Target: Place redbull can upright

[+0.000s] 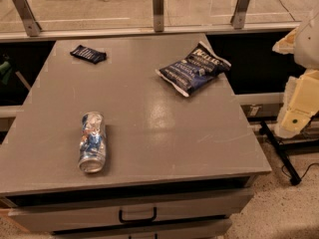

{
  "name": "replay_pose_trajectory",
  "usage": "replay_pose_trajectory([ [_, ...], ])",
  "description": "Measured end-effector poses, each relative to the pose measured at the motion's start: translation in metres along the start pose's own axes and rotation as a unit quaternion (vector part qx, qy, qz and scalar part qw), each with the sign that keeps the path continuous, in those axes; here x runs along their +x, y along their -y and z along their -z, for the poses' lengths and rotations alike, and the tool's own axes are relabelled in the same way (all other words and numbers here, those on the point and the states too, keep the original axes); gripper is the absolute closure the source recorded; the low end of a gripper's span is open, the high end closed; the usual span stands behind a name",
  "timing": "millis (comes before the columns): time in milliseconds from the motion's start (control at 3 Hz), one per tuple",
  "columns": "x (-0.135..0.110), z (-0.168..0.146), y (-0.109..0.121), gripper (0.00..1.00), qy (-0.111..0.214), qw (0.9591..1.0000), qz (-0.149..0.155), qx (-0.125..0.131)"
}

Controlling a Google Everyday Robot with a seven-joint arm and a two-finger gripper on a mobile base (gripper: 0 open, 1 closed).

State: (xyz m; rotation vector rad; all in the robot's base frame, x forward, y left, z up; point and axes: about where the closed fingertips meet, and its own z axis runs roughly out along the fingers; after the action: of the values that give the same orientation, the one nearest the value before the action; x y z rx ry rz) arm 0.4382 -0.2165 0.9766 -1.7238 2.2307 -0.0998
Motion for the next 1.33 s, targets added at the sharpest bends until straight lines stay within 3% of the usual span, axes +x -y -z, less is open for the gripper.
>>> replay_pose_trajectory([
  [333,0.0,0.0,0.0,0.0,0.0,1.0,0.0,0.0],
  [667,-0.029,-0.03,0.004,0.0,0.018,0.9998,-0.002,-0.009],
  [1000,-0.09,-0.079,0.008,0.0,0.048,0.9986,-0.006,-0.022],
  [1333,-0.158,-0.111,0.01,0.0,0.079,0.9954,-0.042,-0.033],
])
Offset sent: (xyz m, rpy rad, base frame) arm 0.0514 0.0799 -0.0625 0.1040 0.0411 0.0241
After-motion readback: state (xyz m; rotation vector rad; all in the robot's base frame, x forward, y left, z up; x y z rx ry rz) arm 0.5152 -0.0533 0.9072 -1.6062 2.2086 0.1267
